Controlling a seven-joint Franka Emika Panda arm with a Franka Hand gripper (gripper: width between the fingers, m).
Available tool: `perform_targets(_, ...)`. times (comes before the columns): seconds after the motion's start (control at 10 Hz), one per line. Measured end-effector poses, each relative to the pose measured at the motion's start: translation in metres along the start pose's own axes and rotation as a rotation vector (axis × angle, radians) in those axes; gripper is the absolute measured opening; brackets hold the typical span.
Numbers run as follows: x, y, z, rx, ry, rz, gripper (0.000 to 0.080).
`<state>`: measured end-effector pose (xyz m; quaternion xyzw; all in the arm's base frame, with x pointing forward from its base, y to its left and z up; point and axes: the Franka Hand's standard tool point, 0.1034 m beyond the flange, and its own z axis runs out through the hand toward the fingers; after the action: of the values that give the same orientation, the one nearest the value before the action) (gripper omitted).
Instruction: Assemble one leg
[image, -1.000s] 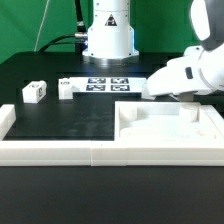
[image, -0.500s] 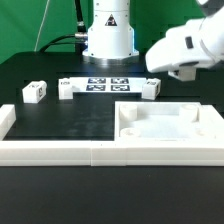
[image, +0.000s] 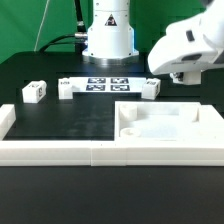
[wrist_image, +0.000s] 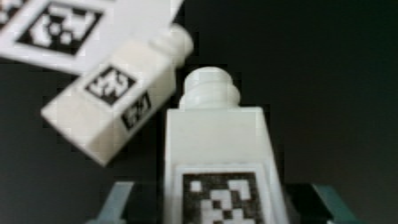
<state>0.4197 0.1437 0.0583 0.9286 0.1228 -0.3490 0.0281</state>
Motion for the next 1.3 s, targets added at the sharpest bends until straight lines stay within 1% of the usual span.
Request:
perform_targets(0.1, 0.002, 0.003, -0.014, 0.001, 0.074, -0.009, 0.0287)
perform_targets(0.2, 0.001, 0.007, -0.030, 0.001, 0.137, -0.008, 0.0287)
perform_targets(0.3, 0.003, 0.011, -0.040, 0.001, 0.230, -0.004, 0.0287)
perform_targets(0.4, 0.000, 0.017, -0.048, -0.001, 0.340, 0.001, 0.0287)
perform_targets(0.5, -0.005, 0.018, -0.051, -0.003, 0.374, 0.004, 0.0287)
perform_targets(0.6, 0.003, 0.019, -0.059, -0.004, 0.484, 0.001, 0.0287)
perform_targets(0.7, 0.004, 0.018, -0.059, -0.006, 0.593, 0.000, 0.0287)
perform_targets(0.8, 0.001, 0.018, -0.055, -0.008, 0.675, -0.001, 0.0287)
perform_targets(0.9, 0.006, 0.020, -0.059, -0.014, 0.770, -0.023, 0.0287)
perform_targets(1.0, 0.012, 0.027, -0.064, -0.025, 0.863, -0.046, 0.0287)
perform_targets(1.1, 0.019, 0.031, -0.070, -0.023, 0.923, -0.040, 0.0287)
perform_targets(1.2, 0.023, 0.036, -0.075, -0.013, 0.906, -0.023, 0.0287)
perform_targets(1.3, 0.031, 0.042, -0.088, 0.001, 0.900, -0.001, 0.0287)
